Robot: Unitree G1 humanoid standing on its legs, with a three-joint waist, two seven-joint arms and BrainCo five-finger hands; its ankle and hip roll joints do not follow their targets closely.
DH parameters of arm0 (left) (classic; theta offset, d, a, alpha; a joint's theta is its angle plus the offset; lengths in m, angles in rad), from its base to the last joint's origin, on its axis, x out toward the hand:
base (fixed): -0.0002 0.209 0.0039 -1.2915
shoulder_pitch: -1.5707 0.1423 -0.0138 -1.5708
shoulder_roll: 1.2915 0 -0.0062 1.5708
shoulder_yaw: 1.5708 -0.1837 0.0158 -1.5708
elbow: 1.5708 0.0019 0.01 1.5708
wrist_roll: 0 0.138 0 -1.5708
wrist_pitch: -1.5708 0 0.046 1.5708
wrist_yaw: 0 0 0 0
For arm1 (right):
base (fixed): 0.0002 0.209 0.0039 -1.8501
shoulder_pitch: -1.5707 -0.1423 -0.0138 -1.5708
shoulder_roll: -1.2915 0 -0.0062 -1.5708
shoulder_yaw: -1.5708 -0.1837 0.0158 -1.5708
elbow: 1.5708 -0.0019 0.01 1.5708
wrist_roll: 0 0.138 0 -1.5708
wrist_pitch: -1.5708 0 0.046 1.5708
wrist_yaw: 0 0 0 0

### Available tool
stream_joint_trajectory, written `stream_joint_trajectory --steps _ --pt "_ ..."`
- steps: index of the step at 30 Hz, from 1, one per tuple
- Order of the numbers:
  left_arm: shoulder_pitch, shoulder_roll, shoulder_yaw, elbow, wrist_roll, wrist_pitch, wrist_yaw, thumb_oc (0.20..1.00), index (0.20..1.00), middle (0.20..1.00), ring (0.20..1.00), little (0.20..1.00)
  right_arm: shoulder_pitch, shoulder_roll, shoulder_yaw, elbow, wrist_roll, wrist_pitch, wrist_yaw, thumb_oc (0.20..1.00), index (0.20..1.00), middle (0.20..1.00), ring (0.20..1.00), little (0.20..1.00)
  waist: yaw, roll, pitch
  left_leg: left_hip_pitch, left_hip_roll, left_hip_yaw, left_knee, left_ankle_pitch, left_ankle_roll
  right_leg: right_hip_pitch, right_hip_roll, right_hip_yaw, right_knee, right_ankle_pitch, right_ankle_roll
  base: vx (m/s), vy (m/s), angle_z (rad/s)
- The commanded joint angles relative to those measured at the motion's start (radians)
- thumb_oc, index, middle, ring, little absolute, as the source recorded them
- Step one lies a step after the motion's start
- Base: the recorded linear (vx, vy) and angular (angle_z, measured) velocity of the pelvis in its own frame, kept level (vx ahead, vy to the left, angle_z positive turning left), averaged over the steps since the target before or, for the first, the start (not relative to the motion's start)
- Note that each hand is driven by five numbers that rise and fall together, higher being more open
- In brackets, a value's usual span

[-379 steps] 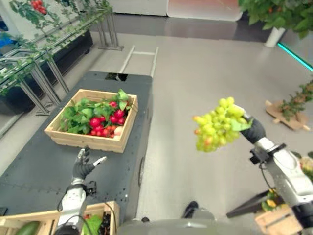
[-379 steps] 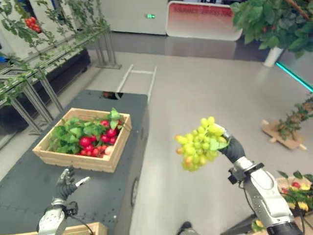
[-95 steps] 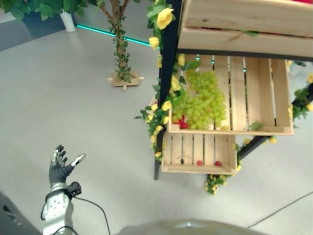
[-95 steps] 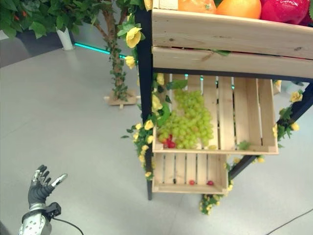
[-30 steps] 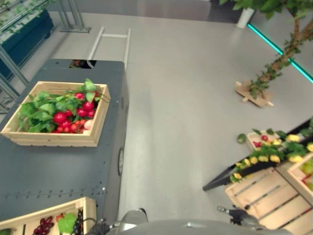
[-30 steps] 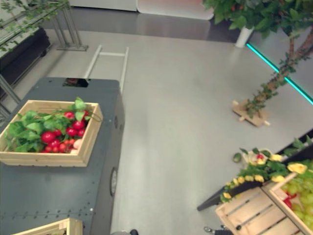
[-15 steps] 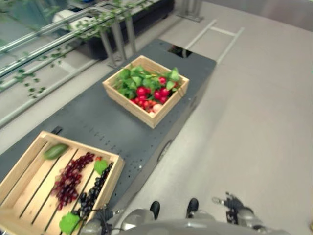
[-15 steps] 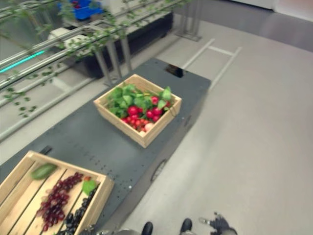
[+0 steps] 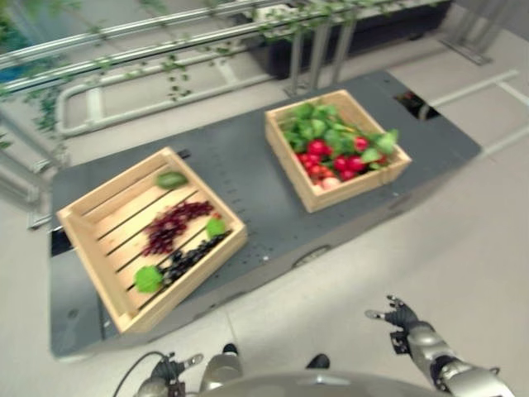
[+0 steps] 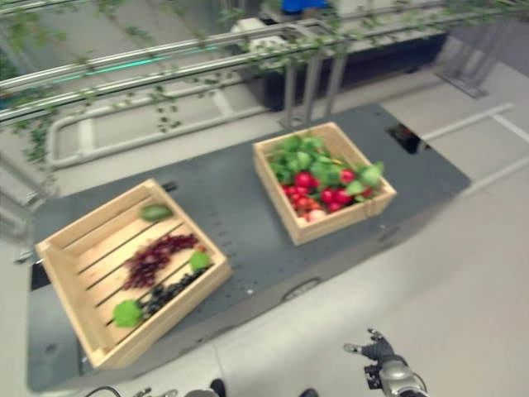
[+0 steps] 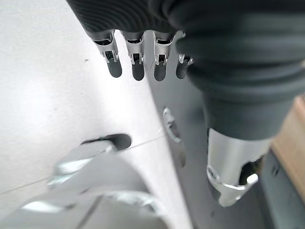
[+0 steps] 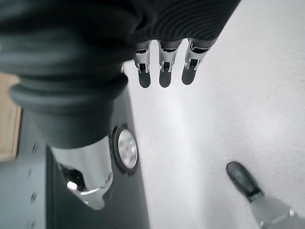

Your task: Pick up the fruits from the basket on one side to the basket on the other side

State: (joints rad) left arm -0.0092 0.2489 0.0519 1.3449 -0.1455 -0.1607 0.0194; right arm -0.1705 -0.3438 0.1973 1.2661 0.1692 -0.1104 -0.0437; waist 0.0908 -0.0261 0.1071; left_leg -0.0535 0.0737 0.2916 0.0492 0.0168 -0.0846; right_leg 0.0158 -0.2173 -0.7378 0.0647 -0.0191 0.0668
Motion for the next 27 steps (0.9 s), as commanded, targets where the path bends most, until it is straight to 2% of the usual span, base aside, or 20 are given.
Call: stream_joint_trajectory --steps 1,3,4,5,7,10,14,15,16,17,18,19,20,22,24,27 --pt "0.02 0.011 0.01 0.032 0.031 0.006 -0.004 1.0 1.0 1.0 1.0 1.0 -0.022 0.009 -0.069 -0.008 0.002 -0.011 0.004 1.0 1.0 1.0 1.0 1.0 0.012 -0.007 -0.043 0.075 0.063 0.014 0.055 -0.087 -0.055 -0.073 0.006 -0.045 -0.124 0.088 0.03 -0.14 0.075 1.57" --pt "0.021 0.011 0.008 0.034 0.041 0.007 -0.007 1.0 1.0 1.0 1.0 1.0 -0.007 0.013 -0.079 -0.012 0.004 -0.01 0.005 1.0 1.0 1.0 1.0 1.0 0.004 -0.007 -0.044 0.074 0.065 0.027 0.042 -0.087 -0.05 -0.07 -0.011 -0.07 -0.111 0.084 0.026 -0.11 0.077 1.13" --pt "0.014 0.012 -0.004 0.029 0.052 0.003 -0.01 1.0 1.0 1.0 1.0 1.0 0.006 0.016 -0.097 -0.023 0.016 -0.012 -0.001 1.0 1.0 1.0 1.0 1.0 0.006 -0.004 -0.037 0.064 0.068 0.027 0.033 -0.089 -0.037 -0.072 -0.047 -0.098 -0.087 0.097 0.03 -0.11 0.098 0.71" --pt "0.014 0.012 -0.005 0.029 0.052 0.003 -0.011 1.0 1.0 1.0 1.0 1.0 0.007 0.016 -0.098 -0.024 0.015 -0.011 -0.001 1.0 1.0 1.0 1.0 1.0 0.003 -0.005 -0.037 0.064 0.065 0.024 0.03 -0.087 -0.035 -0.071 -0.051 -0.101 -0.083 0.098 0.032 -0.15 0.127 0.63" --pt "0.003 0.021 -0.022 0.022 0.068 0.0 -0.011 1.0 1.0 1.0 1.0 1.0 0.023 0.027 -0.121 -0.029 0.026 -0.011 -0.011 1.0 1.0 1.0 1.0 1.0 0.001 -0.005 -0.027 0.061 0.054 0.017 0.006 -0.089 -0.02 -0.067 -0.102 -0.143 -0.049 0.115 0.047 -0.11 0.151 0.57" --pt "0.003 0.039 -0.044 0.018 0.111 -0.007 -0.016 1.0 1.0 1.0 1.0 1.0 0.041 0.039 -0.161 -0.047 0.036 -0.009 -0.027 1.0 1.0 1.0 1.0 1.0 -0.001 -0.012 -0.003 0.065 -0.016 -0.015 -0.023 -0.104 0.032 -0.035 -0.184 -0.183 -0.012 0.153 0.082 -0.11 0.313 0.73" --pt "0.027 0.047 -0.034 0.033 0.136 -0.007 -0.019 1.0 1.0 1.0 1.0 1.0 0.054 0.047 -0.2 -0.031 0.048 -0.01 -0.037 1.0 1.0 1.0 1.0 1.0 0.011 -0.011 -0.003 0.079 -0.073 -0.02 -0.027 -0.119 0.06 -0.029 -0.245 -0.183 0.013 0.177 0.111 -0.03 0.268 0.1" --pt "0.031 0.049 -0.029 0.038 0.139 -0.008 -0.018 1.0 1.0 1.0 1.0 1.0 0.057 0.048 -0.209 -0.021 0.052 -0.011 -0.036 1.0 1.0 1.0 1.0 1.0 0.009 -0.006 -0.001 0.081 -0.081 -0.03 -0.028 -0.116 0.067 -0.033 -0.253 -0.159 0.037 0.172 0.115 -0.01 0.232 -0.03" --pt "0.037 0.054 -0.026 0.045 0.138 -0.008 -0.019 1.0 1.0 1.0 1.0 1.0 0.057 0.048 -0.209 -0.014 0.053 -0.012 -0.03 1.0 1.0 1.0 1.0 1.0 0.003 -0.001 0.001 0.086 -0.086 -0.039 -0.031 -0.115 0.073 -0.044 -0.249 -0.112 0.076 0.155 0.112 0.01 0.217 -0.02" --pt "0.039 0.059 -0.023 0.049 0.13 -0.007 -0.017 1.0 1.0 1.0 1.0 1.0 0.052 0.047 -0.203 -0.01 0.054 -0.014 -0.025 1.0 1.0 1.0 1.0 1.0 -0.015 0.001 0.007 0.095 -0.093 -0.052 -0.035 -0.111 0.079 -0.079 -0.212 -0.005 0.138 0.118 0.103 0.05 0.16 0.03" --pt "0.041 0.065 -0.022 0.052 0.127 -0.007 -0.015 1.0 1.0 1.0 1.0 1.0 0.048 0.043 -0.204 0.002 0.059 -0.014 -0.021 1.0 1.0 1.0 1.0 1.0 -0.024 -0.003 0.007 0.102 -0.105 -0.063 -0.04 -0.106 0.083 -0.101 -0.174 0.063 0.16 0.1 0.101 0.07 0.111 0.17" --pt "0.039 0.069 -0.024 0.056 0.132 -0.005 -0.015 1.0 1.0 1.0 1.0 1.0 0.05 0.044 -0.204 0.019 0.063 -0.017 -0.019 1.0 1.0 1.0 1.0 1.0 -0.015 -0.006 0.0 0.104 -0.11 -0.062 -0.042 -0.106 0.082 -0.099 -0.148 0.079 0.158 0.078 0.096 0.09 0.021 0.31" --pt "0.039 0.072 -0.028 0.059 0.138 -0.006 -0.017 1.0 1.0 1.0 1.0 1.0 0.056 0.045 -0.207 0.033 0.066 -0.018 -0.018 1.0 1.0 1.0 1.0 1.0 -0.003 -0.012 -0.013 0.1 -0.113 -0.062 -0.043 -0.107 0.079 -0.078 -0.136 0.061 0.127 0.07 0.091 0.08 -0.044 0.27" --pt "0.035 0.078 -0.03 0.051 0.134 -0.013 -0.018 1.0 1.0 1.0 1.0 1.0 0.061 0.051 -0.21 0.055 0.069 -0.018 -0.016 1.0 1.0 1.0 1.0 1.0 0.012 -0.016 -0.023 0.089 -0.109 -0.075 -0.054 -0.09 0.069 -0.06 -0.116 0.045 0.079 0.074 0.091 0.03 -0.094 0.17" --pt "0.031 0.073 -0.032 0.043 0.128 -0.014 -0.016 1.0 1.0 1.0 1.0 1.0 0.056 0.052 -0.214 0.067 0.072 -0.017 -0.018 1.0 1.0 1.0 1.0 1.0 0.014 -0.018 -0.027 0.08 -0.097 -0.077 -0.055 -0.082 0.056 -0.051 -0.09 0.068 0.038 0.077 0.093 0.01 -0.12 0.3" --pt "0.032 0.052 -0.053 0.034 0.137 -0.018 -0.019 1.0 1.0 1.0 1.0 1.0 0.06 0.054 -0.204 0.089 0.062 -0.013 -0.019 1.0 1.0 1.0 1.0 1.0 0.028 -0.021 -0.042 0.068 -0.078 -0.064 -0.058 -0.07 0.042 -0.023 -0.073 0.059 -0.009 0.084 0.091 0.03 -0.085 0.11"
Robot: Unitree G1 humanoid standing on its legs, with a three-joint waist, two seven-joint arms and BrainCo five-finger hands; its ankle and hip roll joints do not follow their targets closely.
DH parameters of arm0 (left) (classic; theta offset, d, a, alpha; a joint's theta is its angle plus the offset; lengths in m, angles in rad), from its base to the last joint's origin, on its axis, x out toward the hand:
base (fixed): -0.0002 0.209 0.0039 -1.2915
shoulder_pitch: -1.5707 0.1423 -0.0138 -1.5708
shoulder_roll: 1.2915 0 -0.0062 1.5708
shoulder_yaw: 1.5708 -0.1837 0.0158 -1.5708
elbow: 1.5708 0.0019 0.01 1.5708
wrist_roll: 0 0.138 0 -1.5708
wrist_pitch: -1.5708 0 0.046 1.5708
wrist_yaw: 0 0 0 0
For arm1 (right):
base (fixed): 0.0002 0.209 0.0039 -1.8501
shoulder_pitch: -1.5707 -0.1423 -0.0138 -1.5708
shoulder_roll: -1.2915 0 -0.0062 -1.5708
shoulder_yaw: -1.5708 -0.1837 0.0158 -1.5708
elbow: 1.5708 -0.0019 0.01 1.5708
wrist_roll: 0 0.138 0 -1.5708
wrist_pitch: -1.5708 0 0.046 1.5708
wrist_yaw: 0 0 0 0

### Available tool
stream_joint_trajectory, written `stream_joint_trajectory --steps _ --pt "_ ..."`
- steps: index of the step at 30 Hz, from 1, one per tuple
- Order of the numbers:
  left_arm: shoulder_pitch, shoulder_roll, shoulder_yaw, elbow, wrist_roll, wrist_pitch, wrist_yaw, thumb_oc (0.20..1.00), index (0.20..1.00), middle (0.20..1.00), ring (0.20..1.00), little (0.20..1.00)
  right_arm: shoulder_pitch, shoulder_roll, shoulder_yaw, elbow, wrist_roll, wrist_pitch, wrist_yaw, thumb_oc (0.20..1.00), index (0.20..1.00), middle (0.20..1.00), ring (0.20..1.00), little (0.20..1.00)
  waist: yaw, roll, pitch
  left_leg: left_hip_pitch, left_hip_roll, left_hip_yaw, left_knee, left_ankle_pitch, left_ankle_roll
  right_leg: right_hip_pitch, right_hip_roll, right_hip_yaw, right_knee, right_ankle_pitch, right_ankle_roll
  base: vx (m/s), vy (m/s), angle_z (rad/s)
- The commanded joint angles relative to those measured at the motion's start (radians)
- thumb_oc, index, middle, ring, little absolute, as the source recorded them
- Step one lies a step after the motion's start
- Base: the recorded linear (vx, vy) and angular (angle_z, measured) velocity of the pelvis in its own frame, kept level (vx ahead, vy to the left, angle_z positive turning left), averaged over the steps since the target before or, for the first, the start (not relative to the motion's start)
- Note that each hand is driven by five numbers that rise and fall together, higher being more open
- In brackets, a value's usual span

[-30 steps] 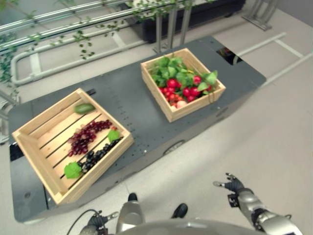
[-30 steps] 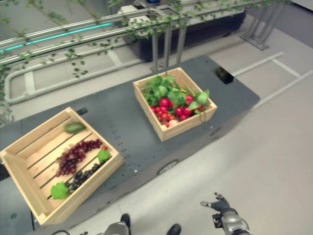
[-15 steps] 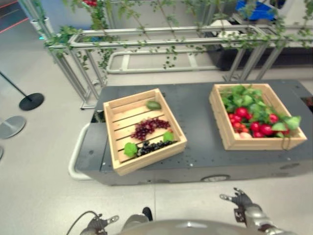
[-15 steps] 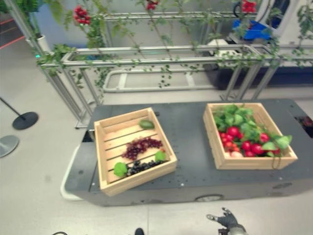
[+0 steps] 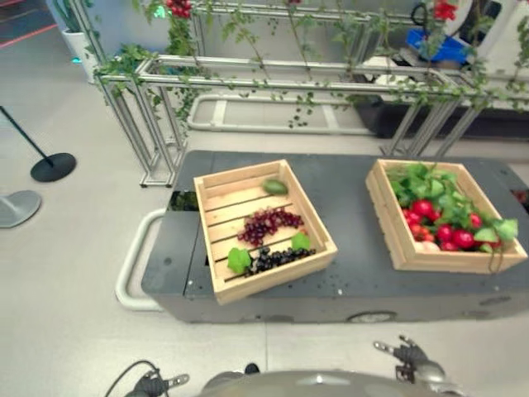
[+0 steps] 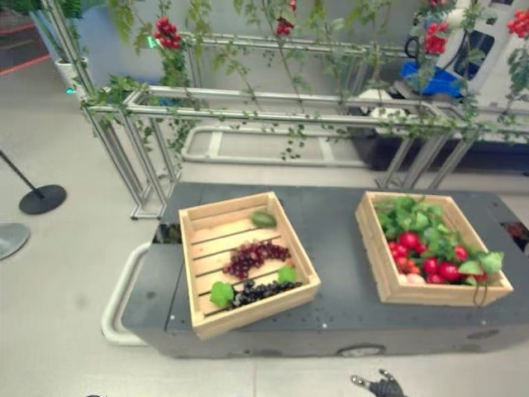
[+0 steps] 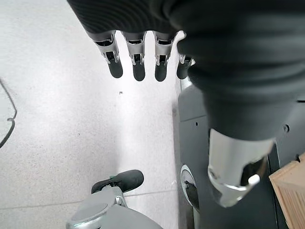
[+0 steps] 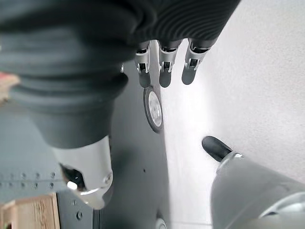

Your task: Pick up the fruits from the basket on one side to the basket on the other side

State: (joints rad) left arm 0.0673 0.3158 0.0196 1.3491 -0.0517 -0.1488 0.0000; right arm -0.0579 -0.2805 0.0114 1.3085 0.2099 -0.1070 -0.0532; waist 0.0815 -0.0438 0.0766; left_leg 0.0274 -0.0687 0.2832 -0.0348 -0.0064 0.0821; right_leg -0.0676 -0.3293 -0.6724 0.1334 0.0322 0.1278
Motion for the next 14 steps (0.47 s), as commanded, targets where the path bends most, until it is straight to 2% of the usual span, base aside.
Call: stream_joint_trajectory --steps 1,5,14 --pt "-0.048 -0.022 -0.027 0.026 0.043 -0.031 0.0 1.0 1.0 1.0 1.0 1.0 -0.048 -0.008 -0.018 0.048 0.021 -0.016 -0.009 1.0 1.0 1.0 1.0 1.0 0.038 -0.003 -0.016 -0.018 0.069 -0.054 0.023 -0.04 -0.131 0.07 0.048 -0.016 -0.09 0.033 0.028 0.02 -0.063 0.08" --pt "-0.053 -0.037 -0.041 0.019 0.04 -0.03 -0.002 1.0 1.0 1.0 1.0 1.0 -0.039 -0.009 -0.014 0.056 0.019 -0.015 -0.01 1.0 1.0 1.0 1.0 1.0 0.039 -0.004 -0.035 -0.023 0.082 -0.056 0.017 -0.03 -0.141 0.096 0.068 -0.034 -0.12 0.028 0.021 0.03 -0.051 0.12" --pt "-0.05 -0.055 -0.057 0.007 0.039 -0.032 -0.009 1.0 1.0 1.0 1.0 1.0 -0.034 -0.027 -0.023 0.076 0.011 -0.013 -0.011 1.0 1.0 1.0 1.0 1.0 0.038 0.008 -0.056 -0.029 0.084 -0.061 0.017 -0.025 -0.145 0.114 0.083 -0.047 -0.126 0.011 0.008 0.01 -0.008 0.02"
